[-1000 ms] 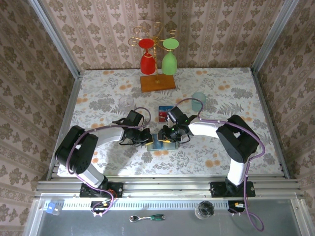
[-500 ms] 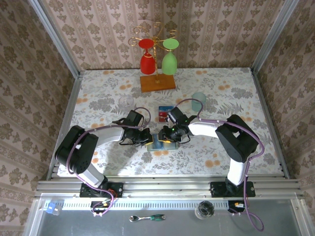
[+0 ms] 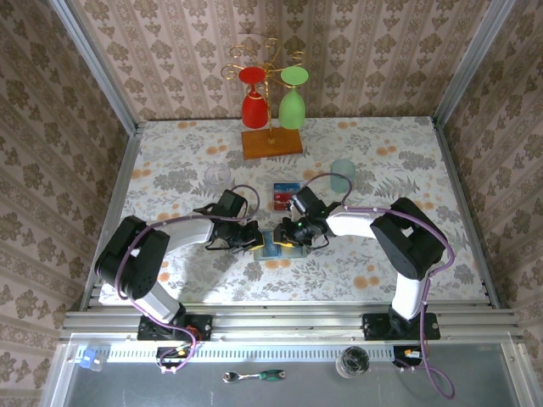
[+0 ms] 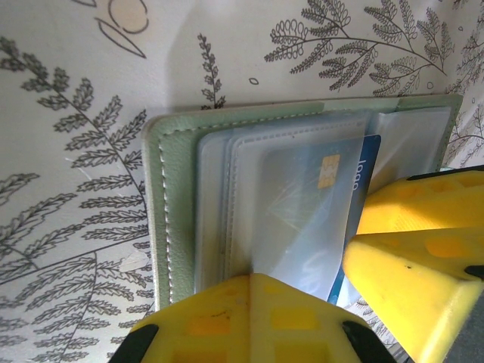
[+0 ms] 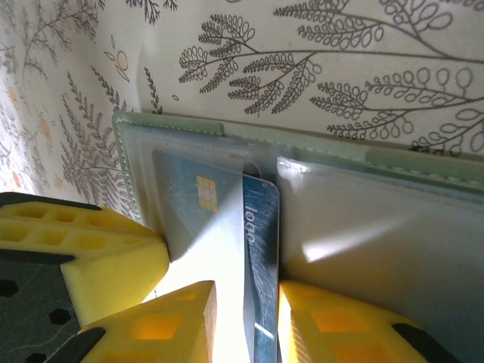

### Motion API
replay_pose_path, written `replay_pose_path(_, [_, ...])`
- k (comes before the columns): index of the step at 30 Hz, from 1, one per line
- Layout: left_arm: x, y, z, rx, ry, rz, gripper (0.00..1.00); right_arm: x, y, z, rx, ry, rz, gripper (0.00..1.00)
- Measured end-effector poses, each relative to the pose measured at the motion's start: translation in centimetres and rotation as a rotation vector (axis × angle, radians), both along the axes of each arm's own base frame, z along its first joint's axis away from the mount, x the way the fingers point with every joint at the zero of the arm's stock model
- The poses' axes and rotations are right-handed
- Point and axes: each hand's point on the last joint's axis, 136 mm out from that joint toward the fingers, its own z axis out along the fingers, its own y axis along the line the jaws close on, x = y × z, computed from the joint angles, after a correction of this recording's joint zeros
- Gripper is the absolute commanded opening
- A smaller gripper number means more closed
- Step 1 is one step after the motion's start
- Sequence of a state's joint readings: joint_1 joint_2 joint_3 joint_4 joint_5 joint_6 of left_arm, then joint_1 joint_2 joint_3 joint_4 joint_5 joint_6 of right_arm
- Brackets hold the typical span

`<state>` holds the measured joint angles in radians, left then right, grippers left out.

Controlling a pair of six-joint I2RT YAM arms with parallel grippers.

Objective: Take the credit cards out of the card holder

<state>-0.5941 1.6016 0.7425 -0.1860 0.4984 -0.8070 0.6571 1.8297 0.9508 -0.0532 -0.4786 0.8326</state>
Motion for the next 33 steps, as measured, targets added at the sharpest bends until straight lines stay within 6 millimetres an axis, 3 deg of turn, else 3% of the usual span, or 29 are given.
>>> replay_pose_path(13, [0.07,-0.06,-0.02,0.0,0.001,-0.001,0.0,-0.01,-0.53,0.04,0.047,0.009,-0.041,0.17])
replay_pose_path(33, [0.19,-0.17,0.04,-0.001,0.001,-0.002,0.0,0.15,-0.6,0.24,0.074,-0.003,-0.054,0.1])
